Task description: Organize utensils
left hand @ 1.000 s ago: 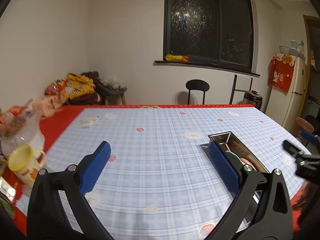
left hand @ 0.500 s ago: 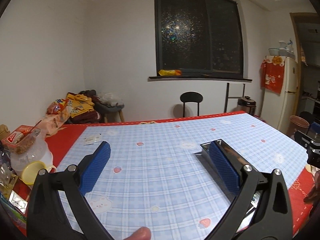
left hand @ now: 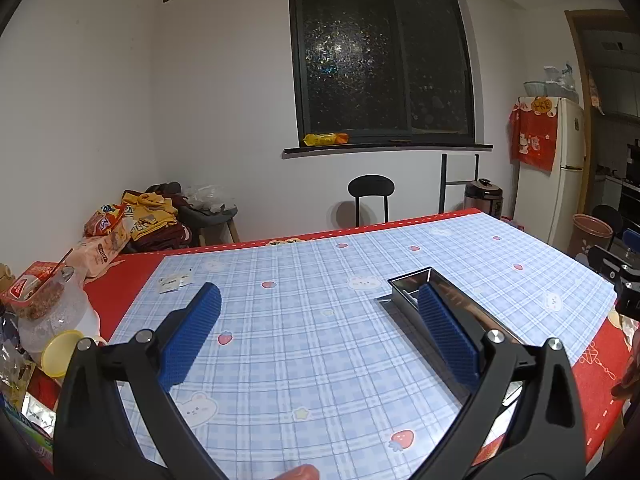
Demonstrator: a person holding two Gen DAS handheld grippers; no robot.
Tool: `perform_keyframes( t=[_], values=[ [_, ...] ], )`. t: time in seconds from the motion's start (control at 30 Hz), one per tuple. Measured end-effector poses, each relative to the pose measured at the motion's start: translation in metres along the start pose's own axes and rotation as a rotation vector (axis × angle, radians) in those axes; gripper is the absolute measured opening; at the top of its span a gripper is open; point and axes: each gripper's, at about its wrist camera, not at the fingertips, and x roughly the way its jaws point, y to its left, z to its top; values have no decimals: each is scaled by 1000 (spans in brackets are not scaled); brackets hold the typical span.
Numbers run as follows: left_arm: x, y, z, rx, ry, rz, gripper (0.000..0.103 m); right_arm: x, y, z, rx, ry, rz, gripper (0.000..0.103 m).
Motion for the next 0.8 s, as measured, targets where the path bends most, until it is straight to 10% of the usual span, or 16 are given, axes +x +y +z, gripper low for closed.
perform_keyframes(
  t=[0.8],
  values=[
    [9, -15, -4, 33, 25, 3, 97, 2, -15, -8, -10, 33, -97, 97]
  ],
)
